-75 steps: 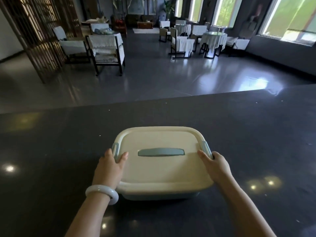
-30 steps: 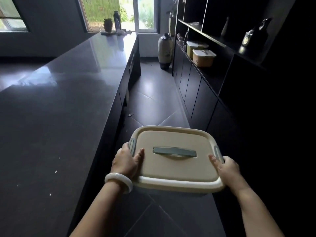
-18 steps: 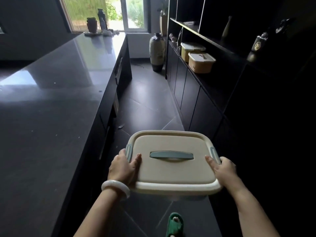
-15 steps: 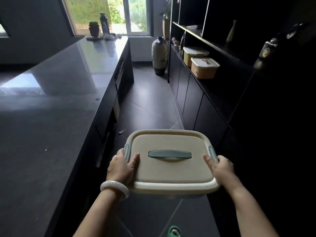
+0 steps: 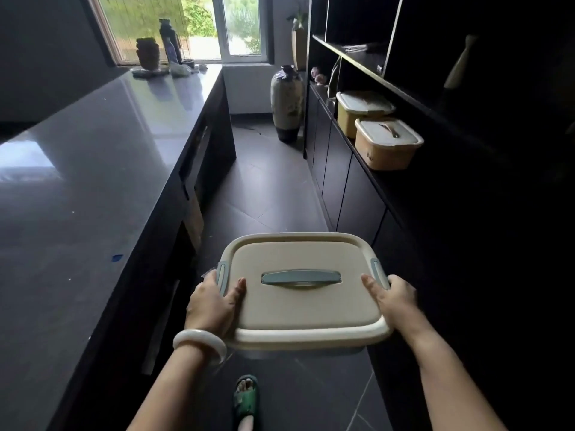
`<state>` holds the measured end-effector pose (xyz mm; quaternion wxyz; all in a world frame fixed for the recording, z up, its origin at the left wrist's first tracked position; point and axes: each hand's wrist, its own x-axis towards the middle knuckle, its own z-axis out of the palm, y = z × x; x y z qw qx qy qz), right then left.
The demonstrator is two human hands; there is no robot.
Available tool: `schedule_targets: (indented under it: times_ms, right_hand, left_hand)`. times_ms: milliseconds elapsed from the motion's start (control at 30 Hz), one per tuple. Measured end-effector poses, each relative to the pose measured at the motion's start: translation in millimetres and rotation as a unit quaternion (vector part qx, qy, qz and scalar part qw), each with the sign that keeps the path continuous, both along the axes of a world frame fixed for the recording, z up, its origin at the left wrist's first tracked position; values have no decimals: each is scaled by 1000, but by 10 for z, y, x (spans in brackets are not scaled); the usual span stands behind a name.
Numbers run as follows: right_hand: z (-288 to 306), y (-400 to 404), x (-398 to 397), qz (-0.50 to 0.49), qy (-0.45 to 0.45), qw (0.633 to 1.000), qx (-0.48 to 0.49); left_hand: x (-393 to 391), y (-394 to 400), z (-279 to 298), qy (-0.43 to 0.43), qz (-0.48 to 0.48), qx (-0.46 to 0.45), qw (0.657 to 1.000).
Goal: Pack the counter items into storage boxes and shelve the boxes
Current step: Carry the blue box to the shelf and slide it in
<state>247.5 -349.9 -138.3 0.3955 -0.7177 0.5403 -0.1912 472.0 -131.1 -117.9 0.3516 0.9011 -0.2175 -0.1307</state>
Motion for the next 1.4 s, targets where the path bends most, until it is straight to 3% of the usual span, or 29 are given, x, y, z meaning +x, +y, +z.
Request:
schedule_targets:
  times_ms: [233, 433, 733, 1033, 1400]
  right_hand:
    - [-60, -951, 933, -92, -21, 996, -2]
    - [-126, -1540, 1116, -195, -36, 980, 6]
    - [-133, -2778, 829, -309, -92, 946, -11]
    - [-155, -3446, 524, -416, -105, 903, -6]
    - [-328, -3587, 417, -592, -101, 797, 61]
  left_hand:
    - [1272, -1335, -1, -2, -97, -17, 995]
    - [1828, -2619, 61, -15, -198, -1, 980]
    - [1680, -4562, 24, -12, -327, -13, 945]
    - [1394, -5876, -120, 34, -394, -48, 917]
    - [1026, -7046, -385, 40, -536, -25, 843]
